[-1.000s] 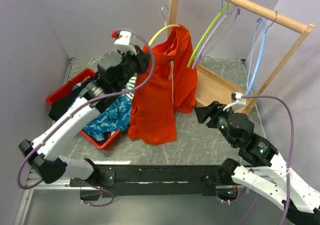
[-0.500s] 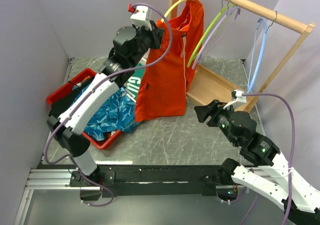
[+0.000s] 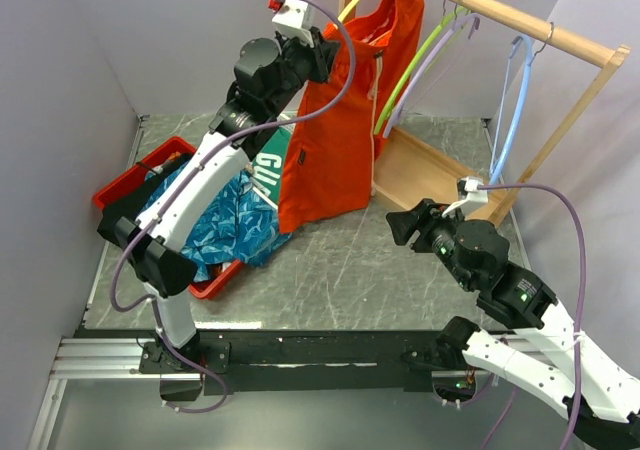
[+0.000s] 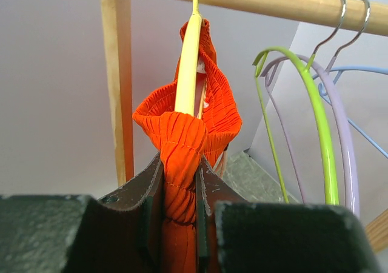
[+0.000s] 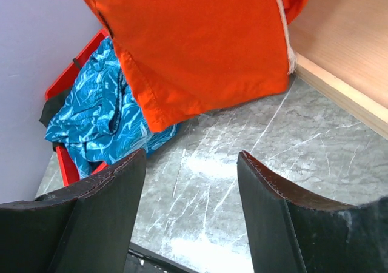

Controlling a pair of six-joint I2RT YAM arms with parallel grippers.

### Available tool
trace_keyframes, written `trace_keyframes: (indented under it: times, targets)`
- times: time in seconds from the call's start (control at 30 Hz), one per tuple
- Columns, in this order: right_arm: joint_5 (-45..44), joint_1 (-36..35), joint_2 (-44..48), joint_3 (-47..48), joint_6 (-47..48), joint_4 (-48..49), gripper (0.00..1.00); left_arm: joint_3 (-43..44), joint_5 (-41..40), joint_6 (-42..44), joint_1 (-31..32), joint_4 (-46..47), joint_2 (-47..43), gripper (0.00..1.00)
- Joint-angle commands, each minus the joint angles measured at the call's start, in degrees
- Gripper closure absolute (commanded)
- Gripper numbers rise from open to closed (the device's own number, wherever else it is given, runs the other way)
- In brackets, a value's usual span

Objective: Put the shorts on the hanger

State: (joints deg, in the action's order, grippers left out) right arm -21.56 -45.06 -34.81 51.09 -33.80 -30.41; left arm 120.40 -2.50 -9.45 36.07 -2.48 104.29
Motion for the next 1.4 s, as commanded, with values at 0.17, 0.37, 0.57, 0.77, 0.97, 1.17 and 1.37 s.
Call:
trace_keyframes:
  times: [0.17, 0.37, 0.57, 0.77, 0.97, 1.17, 1.37]
  targets:
    - [-0.3, 0.3, -1.2, 1.1, 1.2, 2.5, 0.32, 2.7, 3.6, 1.0, 0.0, 11.1, 1.5, 0.99]
    - [-0.2, 0.3, -0.6, 0.7, 0.9, 2.4, 0.32, -2.2, 2.9, 1.5, -0.1, 11.8, 0.0, 0.88]
    - [-0.7, 0.3, -1.2, 0.9, 0.5, 1.3, 0.30, -7.0, -0.5, 0.1, -0.2, 10.4, -4.3, 0.27]
    - [-0.8, 0.3, -1.1, -0.6, 0.1, 1.8, 0.26, -15.8, -8.9, -5.2, -0.7, 6.2, -12.6, 0.03]
    - [0.1, 0.3, -1.9, -2.6, -0.5, 4.0, 0.21, -28.2, -12.6, -15.1, -1.0, -3.8, -23.7, 0.04]
    - [2.3, 0.2, -3.9, -5.3, -1.2, 6.9, 0.19, -49.9, -10.9, -26.5, -0.7, -9.3, -38.4, 0.03]
    - [2.7, 0.2, -4.4, -9.8, -2.7, 9.8, 0.17, -68.4, -16.5, -34.0, 5.5, -14.2, -49.9, 0.04]
